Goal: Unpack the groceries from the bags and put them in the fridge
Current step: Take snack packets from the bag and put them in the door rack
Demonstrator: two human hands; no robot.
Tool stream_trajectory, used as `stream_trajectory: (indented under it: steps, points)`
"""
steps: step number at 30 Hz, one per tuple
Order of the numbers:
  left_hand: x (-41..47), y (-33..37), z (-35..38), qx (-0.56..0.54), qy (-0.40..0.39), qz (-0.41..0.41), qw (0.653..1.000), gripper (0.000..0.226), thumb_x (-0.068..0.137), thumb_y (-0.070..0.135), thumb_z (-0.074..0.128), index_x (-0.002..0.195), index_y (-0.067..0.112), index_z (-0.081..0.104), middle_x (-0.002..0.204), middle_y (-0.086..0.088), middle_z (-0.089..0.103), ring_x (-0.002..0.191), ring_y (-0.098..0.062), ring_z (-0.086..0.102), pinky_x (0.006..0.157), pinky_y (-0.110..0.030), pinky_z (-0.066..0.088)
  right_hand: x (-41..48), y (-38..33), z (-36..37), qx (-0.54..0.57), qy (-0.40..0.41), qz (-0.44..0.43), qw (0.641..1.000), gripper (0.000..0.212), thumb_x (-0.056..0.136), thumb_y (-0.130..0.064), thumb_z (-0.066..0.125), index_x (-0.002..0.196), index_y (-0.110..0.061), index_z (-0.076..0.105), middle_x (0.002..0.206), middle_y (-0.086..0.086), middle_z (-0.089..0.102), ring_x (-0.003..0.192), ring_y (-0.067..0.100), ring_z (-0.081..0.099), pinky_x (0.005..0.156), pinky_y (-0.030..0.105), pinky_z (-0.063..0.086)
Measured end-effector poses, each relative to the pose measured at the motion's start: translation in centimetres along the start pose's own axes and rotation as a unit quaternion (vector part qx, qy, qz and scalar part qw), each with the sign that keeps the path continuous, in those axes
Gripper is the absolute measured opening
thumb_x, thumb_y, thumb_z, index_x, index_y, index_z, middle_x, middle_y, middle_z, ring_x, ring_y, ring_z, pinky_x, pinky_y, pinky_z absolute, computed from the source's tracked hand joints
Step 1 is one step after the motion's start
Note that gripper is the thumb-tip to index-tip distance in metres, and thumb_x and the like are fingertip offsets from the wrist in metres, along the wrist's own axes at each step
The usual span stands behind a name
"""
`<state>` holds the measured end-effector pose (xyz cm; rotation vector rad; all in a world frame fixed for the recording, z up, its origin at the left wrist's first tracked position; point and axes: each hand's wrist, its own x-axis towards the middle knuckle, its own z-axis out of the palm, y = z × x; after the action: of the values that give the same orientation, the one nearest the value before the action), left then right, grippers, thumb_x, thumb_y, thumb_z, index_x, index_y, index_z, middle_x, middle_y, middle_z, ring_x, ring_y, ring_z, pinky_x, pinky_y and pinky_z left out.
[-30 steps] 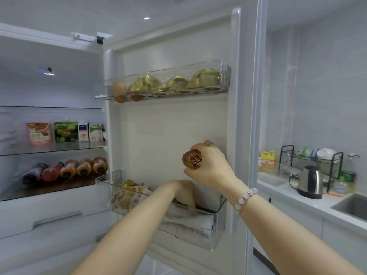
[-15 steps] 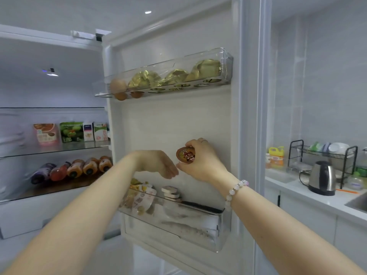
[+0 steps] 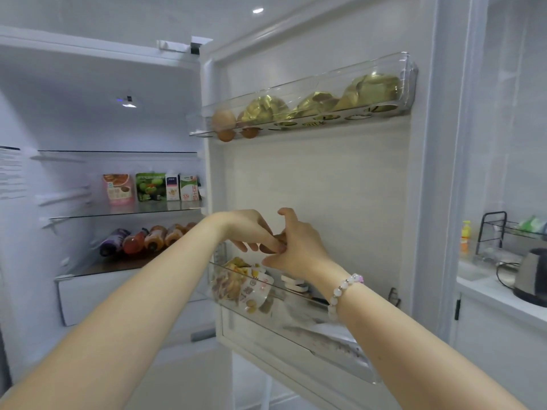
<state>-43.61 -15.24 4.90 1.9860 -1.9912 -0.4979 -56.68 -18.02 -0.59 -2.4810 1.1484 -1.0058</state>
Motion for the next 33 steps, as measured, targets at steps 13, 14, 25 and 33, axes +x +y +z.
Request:
stream_trajectory:
  steps: [13,14,25,33]
  points:
    - [2.1,-1.0,1.3,-0.034,-0.051,0.004,0.998,0.048,0.079,0.043,0.07,0.113,0.008,0.067,0.113,-0.001,0.066,0.086,-0.008,0.07,0.087,-0.022,0.053,-0.7,0.8,-0.3,0.022,-0.034,0.02,0.999,0.11,0.066,-0.028,0.084,0.148,-0.024,0.011,0.117,0.0,0.047,0.086,0.008,0.052,0.08,0.022,0.041]
    - [2.2,-1.1,1.4,-0.036,-0.057,0.004,0.998,0.045,0.079,0.04,0.071,0.111,0.009,0.068,0.111,-0.001,0.067,0.087,-0.01,0.07,0.088,-0.024,0.054,-0.8,0.8,-0.3,0.02,-0.045,0.019,0.999,0.109,0.066,-0.028,0.084,0.148,-0.024,0.012,0.121,0.001,0.047,0.087,0.008,0.054,0.082,0.022,0.043]
    - [3.0,-0.5,4.0,0.104,-0.087,-0.069,0.988,0.041,0.07,0.047,0.074,0.089,0.012,0.068,0.09,-0.001,0.068,0.084,-0.015,0.067,0.081,-0.026,0.056,-1.1,1.7,-2.9,-0.066,-0.206,0.076,0.973,0.101,0.071,-0.03,0.079,0.149,-0.024,0.015,0.139,0.002,0.04,0.121,0.02,0.046,0.089,0.027,0.044]
    - [3.7,0.1,4.9,0.142,-0.042,-0.112,0.983,0.05,0.062,0.058,0.075,0.08,0.014,0.058,0.084,-0.001,0.063,0.075,-0.016,0.061,0.081,-0.027,0.052,-2.2,2.7,-4.1,-0.059,-0.184,0.097,0.976,0.089,0.076,-0.029,0.073,0.147,-0.024,0.02,0.141,0.001,0.036,0.124,0.02,0.043,0.086,0.026,0.043]
